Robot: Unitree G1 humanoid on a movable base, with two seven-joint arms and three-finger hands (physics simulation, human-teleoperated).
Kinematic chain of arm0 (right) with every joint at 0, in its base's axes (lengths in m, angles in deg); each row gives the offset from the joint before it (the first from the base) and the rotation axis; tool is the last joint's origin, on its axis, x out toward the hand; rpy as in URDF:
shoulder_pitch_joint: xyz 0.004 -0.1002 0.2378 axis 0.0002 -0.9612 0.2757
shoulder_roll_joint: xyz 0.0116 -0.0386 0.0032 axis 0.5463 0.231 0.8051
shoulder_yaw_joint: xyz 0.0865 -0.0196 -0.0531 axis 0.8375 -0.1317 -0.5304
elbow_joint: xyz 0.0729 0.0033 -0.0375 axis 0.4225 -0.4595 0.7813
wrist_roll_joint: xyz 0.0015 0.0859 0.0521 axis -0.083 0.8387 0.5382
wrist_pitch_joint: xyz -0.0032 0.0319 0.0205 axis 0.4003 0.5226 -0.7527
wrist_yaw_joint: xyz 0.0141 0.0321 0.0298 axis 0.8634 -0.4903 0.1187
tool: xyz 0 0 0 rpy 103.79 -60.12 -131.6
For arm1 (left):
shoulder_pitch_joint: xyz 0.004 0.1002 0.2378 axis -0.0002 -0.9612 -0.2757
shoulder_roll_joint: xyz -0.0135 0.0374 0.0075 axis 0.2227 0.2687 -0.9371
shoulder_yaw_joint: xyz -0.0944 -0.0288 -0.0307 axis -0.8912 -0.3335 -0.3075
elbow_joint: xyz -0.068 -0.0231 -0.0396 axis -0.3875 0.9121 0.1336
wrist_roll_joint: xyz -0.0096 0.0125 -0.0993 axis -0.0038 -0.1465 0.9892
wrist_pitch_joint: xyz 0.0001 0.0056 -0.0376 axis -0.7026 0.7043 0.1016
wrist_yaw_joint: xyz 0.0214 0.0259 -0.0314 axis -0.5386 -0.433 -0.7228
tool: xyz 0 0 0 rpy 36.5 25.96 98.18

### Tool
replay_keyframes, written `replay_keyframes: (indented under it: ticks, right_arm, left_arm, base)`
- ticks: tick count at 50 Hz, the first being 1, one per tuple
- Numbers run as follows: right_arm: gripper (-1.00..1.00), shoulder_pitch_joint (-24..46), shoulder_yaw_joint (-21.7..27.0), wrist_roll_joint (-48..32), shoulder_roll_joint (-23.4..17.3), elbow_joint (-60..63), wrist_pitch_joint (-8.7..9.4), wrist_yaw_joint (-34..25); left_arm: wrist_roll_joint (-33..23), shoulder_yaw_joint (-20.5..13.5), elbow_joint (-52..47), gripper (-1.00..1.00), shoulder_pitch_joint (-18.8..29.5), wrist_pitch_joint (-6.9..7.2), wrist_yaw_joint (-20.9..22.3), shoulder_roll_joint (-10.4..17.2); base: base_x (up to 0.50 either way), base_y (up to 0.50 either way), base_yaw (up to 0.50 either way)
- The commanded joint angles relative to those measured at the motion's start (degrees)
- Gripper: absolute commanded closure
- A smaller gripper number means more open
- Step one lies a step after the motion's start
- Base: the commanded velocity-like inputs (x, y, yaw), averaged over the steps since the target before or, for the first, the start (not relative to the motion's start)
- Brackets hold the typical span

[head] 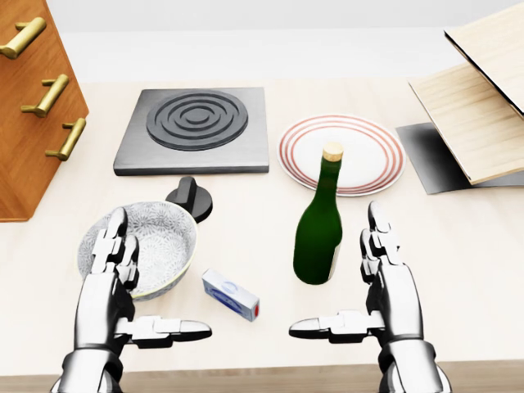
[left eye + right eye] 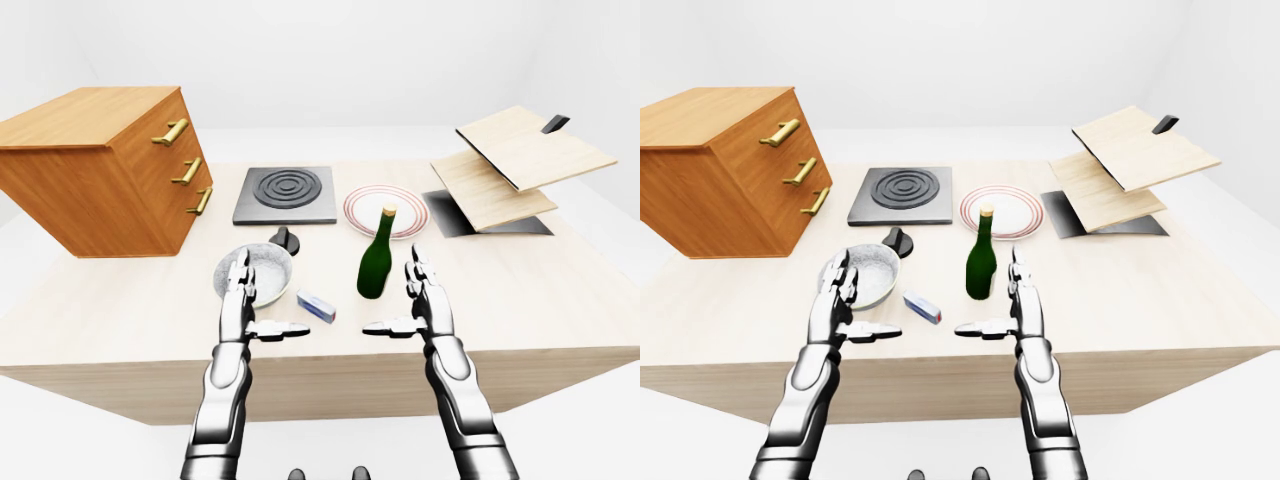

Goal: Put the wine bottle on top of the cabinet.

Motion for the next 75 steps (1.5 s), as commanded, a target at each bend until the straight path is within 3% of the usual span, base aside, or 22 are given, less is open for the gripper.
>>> replay_keyframes:
  ticks: [1,3,4,18,26,37,40,45,48,51,54,57,61,64,75]
  right_arm:
    - [-1.00,-2.1,0.7,0.9,-0.6,7.2,5.35,-1.4]
    - [-1.00,-1.9,1.2,0.5,-0.5,9.7,7.22,-1.6]
    - [-1.00,-1.9,1.3,0.3,-0.4,10.4,7.22,-1.8]
    - [-1.00,-0.6,3.0,-0.4,-0.8,28.0,7.22,-2.6]
    - [-1.00,2.5,4.5,-1.0,-1.5,42.0,7.22,-2.4]
    - [-1.00,9.5,9.2,1.0,-4.4,57.8,7.22,-2.2]
    - [-1.00,11.0,10.1,1.8,-5.3,60.8,7.22,-1.8]
    - [-1.00,14.8,12.6,5.7,-7.8,63.7,7.22,0.0]
    - [-1.00,15.3,14.0,12.4,-11.8,63.7,7.22,4.7]
    - [-1.00,14.1,15.5,27.7,-19.5,63.7,7.22,16.2]
    - [-1.00,11.6,15.8,43.6,-29.9,63.7,7.22,29.2]
    - [-1.00,11.3,15.3,51.2,-36.0,63.7,7.22,30.4]
    - [-1.00,11.0,15.1,51.1,-35.4,63.7,7.22,30.4]
    - [-1.00,10.4,15.5,50.3,-34.7,63.7,7.22,30.4]
    - [-1.00,8.6,16.1,47.8,-33.2,63.7,7.22,30.4]
  left_arm:
    - [0.9,-0.8,-7.1,-1.00,-2.3,4.73,1.8,1.5]
    - [0.8,-1.3,-9.4,-1.00,-2.2,6.86,2.0,1.3]
    - [0.7,-1.4,-9.9,-1.00,-2.1,7.26,2.2,1.2]
    - [1.8,-3.0,-30.3,-1.00,-2.4,7.26,3.4,1.3]
    - [3.4,-5.0,-45.6,-1.00,0.3,7.26,3.4,2.2]
    - [13.8,-14.2,-63.5,-1.00,11.8,7.26,-0.8,6.0]
    - [19.5,-15.8,-64.2,-1.00,13.2,7.26,-4.7,8.8]
    - [42.9,-20.0,-64.2,-1.00,13.9,7.26,-21.7,21.2]
    - [51.4,-21.1,-64.2,-1.00,12.8,7.26,-28.6,26.8]
    - [55.6,-22.2,-64.2,-1.00,12.9,7.26,-29.8,29.3]
    - [61.6,-23.8,-64.2,-1.00,12.9,7.26,-29.8,33.2]
    - [66.7,-25.1,-64.2,-1.00,12.2,7.26,-29.8,37.3]
    - [69.7,-25.1,-64.2,-1.00,10.2,7.26,-29.8,41.6]
    - [70.9,-25.2,-64.2,-1.00,9.6,7.26,-29.8,43.2]
    - [66.4,-22.6,-64.2,-1.00,9.2,7.26,-29.8,40.2]
  base:
    - [0.00,0.00,0.00]
    - [0.00,0.00,0.00]
    - [0.00,0.00,0.00]
    - [0.00,0.00,0.00]
    - [0.00,0.00,0.00]
    - [0.00,0.00,0.00]
    - [0.00,0.00,0.00]
    - [0.00,0.00,0.00]
    - [0.00,0.00,0.00]
    - [0.05,0.00,0.00]
    - [0.39,0.00,0.00]
    - [0.50,0.00,0.00]
    - [0.50,0.00,0.00]
    - [0.50,0.00,0.00]
    - [0.50,0.00,0.00]
